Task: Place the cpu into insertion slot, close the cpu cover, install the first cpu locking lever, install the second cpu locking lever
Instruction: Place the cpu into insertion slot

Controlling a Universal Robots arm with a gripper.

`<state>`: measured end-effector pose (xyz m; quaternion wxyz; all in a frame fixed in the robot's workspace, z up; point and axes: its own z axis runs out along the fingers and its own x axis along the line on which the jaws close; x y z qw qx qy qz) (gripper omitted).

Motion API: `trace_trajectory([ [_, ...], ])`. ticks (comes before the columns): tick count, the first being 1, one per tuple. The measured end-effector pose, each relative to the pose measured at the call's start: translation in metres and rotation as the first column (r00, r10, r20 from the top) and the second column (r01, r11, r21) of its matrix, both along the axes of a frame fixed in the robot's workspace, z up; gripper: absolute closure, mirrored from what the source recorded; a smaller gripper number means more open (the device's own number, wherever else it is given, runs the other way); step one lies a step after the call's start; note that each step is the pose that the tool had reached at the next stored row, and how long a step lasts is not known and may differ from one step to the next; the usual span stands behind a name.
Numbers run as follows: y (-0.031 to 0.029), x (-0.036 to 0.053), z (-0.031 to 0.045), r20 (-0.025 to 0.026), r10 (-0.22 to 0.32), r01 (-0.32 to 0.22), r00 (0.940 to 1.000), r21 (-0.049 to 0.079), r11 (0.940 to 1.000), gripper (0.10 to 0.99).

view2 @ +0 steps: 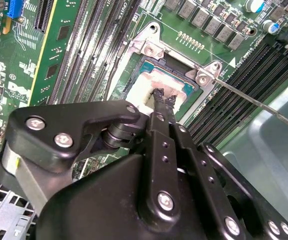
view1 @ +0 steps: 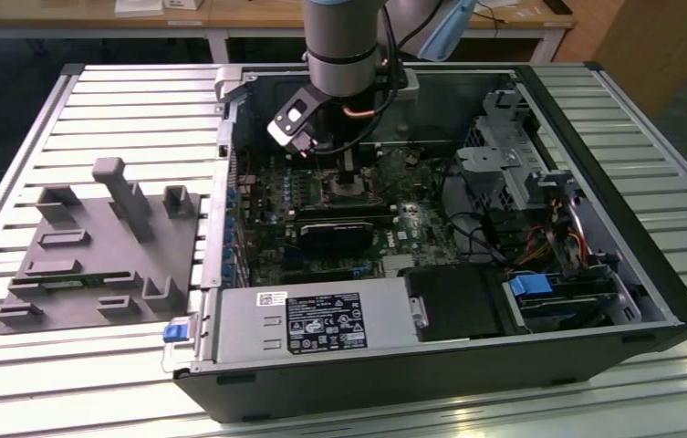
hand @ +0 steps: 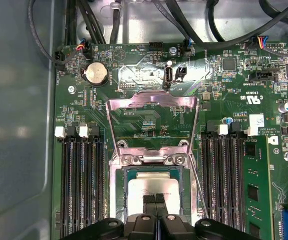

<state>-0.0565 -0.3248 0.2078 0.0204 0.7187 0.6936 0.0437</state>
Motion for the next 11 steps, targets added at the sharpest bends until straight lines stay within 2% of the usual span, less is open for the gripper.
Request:
trace_trajectory([
  [11,0.0000,0.0051,0.0017,-0.0001,0.000,0.000,1.0000,0.000,1.0000,0.980],
])
